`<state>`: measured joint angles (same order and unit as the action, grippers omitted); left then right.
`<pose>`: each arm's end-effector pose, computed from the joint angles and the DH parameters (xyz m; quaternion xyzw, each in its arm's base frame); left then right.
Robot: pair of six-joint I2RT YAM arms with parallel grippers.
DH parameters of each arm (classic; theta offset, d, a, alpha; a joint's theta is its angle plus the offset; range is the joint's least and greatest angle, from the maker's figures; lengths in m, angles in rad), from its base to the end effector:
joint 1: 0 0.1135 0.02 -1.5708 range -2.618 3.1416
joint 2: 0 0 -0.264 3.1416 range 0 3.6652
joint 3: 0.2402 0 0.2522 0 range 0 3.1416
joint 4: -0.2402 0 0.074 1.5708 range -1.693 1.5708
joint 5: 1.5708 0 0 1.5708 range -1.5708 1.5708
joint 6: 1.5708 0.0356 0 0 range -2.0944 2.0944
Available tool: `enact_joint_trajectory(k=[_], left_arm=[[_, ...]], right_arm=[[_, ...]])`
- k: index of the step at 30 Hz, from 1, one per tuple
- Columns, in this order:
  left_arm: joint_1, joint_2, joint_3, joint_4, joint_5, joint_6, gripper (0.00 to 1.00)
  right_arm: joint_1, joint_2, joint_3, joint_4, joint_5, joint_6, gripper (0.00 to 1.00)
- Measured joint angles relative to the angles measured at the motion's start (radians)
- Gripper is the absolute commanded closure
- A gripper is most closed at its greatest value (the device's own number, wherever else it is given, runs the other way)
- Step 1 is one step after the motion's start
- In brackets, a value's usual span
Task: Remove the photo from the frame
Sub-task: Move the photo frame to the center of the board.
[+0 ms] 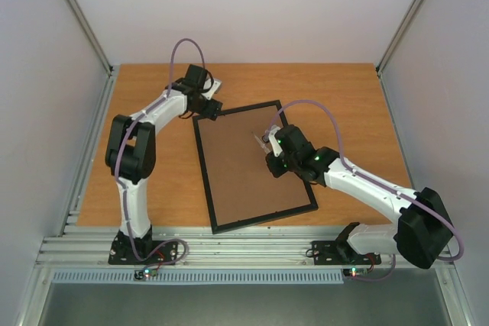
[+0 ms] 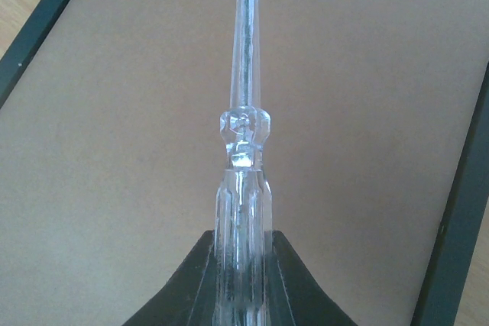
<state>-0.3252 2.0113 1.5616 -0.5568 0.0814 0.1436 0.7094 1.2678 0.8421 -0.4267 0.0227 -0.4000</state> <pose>0.4139 -0.1426 0.2073 0.2339 0.9308 -0.0641 0.2735 0.1987 0.1695 0.2365 -0.4896 0.7979 0.0437 0.3489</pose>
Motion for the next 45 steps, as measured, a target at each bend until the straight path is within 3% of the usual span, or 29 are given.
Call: enact_joint_trajectory(k=[8, 14, 21, 24, 29, 36, 45], left_arm=[[0.029, 0.202, 0.200, -0.089, 0.073, 0.137, 0.22], [0.041, 0.259, 0.271, -0.151, 0.115, 0.187, 0.26], [0.055, 0.282, 0.301, -0.178, 0.128, 0.195, 0.38], [0.056, 0.282, 0.303, -0.182, 0.129, 0.192, 0.47], [0.062, 0.282, 0.301, -0.193, 0.130, 0.152, 0.62], [0.105, 0.238, 0.235, -0.158, 0.092, 0.031, 0.65], [0.257, 0.092, 0.011, -0.103, 0.015, -0.222, 0.63]], right_arm=[[-0.002, 0.010, 0.000, 0.001, 0.000, 0.000, 0.99], [-0.002, 0.020, 0.000, 0.002, 0.000, 0.000, 0.99], [-0.002, 0.027, 0.000, 0.011, 0.000, 0.000, 0.99], [-0.002, 0.027, 0.000, 0.015, 0.000, 0.000, 0.99], [-0.002, 0.028, 0.000, 0.016, -0.001, 0.001, 0.99], [-0.002, 0.028, 0.000, 0.016, -0.002, 0.004, 0.99], [-0.002, 0.027, 0.000, 0.017, -0.040, 0.011, 0.99]])
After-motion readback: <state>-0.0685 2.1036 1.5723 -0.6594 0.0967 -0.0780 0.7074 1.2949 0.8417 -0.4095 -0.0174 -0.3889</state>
